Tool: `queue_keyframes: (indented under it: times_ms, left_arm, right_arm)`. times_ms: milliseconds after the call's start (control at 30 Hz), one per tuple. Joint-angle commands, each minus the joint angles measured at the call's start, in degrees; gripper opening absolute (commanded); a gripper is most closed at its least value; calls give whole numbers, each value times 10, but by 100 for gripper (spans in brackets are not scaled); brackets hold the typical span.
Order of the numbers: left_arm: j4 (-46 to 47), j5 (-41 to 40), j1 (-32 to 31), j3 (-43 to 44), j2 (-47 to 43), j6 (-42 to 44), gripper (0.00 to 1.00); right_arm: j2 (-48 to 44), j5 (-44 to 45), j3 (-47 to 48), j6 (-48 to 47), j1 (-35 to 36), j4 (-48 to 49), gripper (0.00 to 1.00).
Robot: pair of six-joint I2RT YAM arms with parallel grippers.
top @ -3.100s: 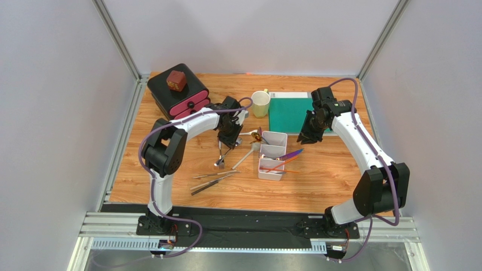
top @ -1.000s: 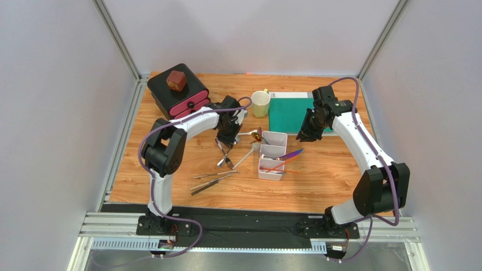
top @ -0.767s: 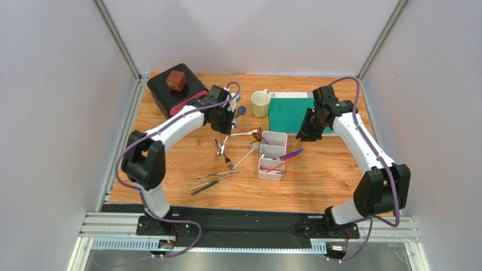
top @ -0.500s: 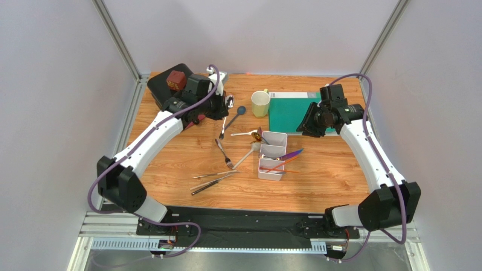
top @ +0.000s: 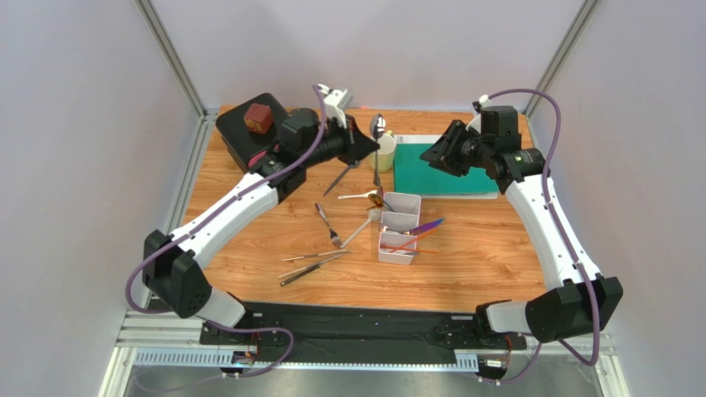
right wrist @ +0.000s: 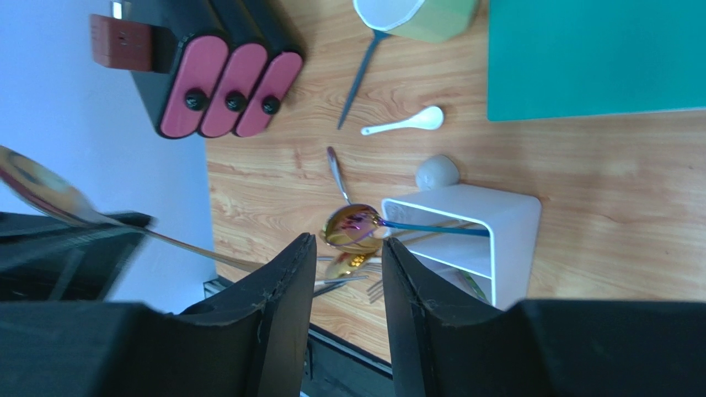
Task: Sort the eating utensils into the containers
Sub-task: Place the spoon in the storage box.
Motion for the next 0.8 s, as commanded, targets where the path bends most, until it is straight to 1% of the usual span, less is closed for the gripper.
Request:
queue_keyframes:
  times_ms: [0, 33, 67, 267, 433, 633, 733, 767]
  left_arm:
    - [145, -22, -39, -14, 32, -5, 0]
    - [183, -20, -40, -23, 51, -7, 0]
    - [202, -19, -43, -27, 62, -5, 0]
    - [244, -66, -61, -27, 96, 54, 0]
    - [340, -66, -69, -79, 110, 80, 0]
    - [355, -58, -89, -111, 111, 116, 0]
    - [377, -62, -89, -133, 112, 127, 0]
    - [381, -63, -89, -136, 114, 131, 0]
  right_arm:
    - [20, -42, 44, 22, -2, 64, 40]
    - [25, -45, 56, 24, -2, 64, 41]
    - [33, -48, 59, 26, -2, 64, 40]
    - [71, -62, 81, 28, -2, 59, 40]
    - [85, -72, 93, 26, -2, 55, 40]
    - [100, -76, 107, 21, -7, 43, 41]
    - [104, -96, 105, 25, -7, 47, 41]
    - [103, -102, 103, 24, -7, 48, 43]
